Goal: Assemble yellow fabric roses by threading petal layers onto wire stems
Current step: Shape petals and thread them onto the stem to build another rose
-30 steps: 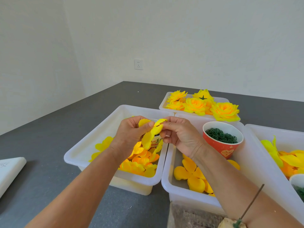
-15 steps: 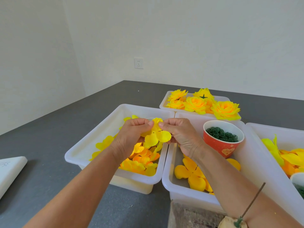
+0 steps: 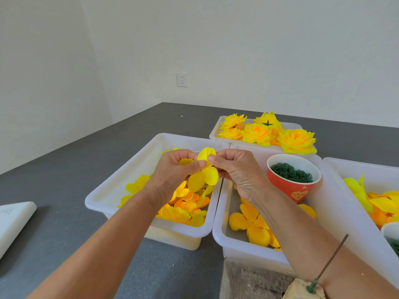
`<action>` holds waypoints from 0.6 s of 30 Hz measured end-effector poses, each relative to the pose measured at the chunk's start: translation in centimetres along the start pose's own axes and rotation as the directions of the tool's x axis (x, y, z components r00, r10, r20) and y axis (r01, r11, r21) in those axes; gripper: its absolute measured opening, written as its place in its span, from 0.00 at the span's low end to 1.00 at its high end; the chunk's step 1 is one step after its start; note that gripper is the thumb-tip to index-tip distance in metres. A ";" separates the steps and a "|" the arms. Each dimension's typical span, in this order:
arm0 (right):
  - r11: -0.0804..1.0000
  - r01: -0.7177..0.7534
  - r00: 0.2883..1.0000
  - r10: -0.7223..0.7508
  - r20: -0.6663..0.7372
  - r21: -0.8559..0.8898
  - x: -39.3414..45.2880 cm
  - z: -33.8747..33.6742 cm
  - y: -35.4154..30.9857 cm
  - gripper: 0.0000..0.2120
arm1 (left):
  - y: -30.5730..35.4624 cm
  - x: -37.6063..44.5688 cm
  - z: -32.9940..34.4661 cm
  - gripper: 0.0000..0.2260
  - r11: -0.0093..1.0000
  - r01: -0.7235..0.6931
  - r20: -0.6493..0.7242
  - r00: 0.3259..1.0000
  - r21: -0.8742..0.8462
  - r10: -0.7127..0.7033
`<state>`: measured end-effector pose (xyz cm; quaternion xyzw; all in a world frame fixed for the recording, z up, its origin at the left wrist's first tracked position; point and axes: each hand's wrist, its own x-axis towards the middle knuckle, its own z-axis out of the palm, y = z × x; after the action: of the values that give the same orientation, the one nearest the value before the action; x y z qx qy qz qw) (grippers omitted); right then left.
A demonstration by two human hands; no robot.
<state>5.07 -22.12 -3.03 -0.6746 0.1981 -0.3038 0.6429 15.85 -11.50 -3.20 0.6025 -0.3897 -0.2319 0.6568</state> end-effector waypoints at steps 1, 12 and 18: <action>0.999 0.002 1.000 -0.001 0.005 -0.046 -0.1 0.0 0.0 0.07 | 0.0 0.0 -0.1 0.05 1.000 -0.014 -0.042 0.999 -0.002 0.014; 0.991 0.017 0.995 -0.003 0.103 -0.136 -0.4 0.0 -0.4 0.06 | -0.5 0.7 -1.0 0.08 0.981 0.007 -0.118 0.993 -0.192 -0.031; 0.992 -0.099 0.995 0.098 0.019 0.072 0.0 -0.2 -0.9 0.07 | -0.5 0.9 -0.9 0.04 0.974 0.098 0.037 0.995 -0.205 -0.092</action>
<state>4.80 -22.16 -2.20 -0.6424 0.2149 -0.2736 0.6828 17.11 -11.72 -3.44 0.5457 -0.3432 -0.3104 0.6986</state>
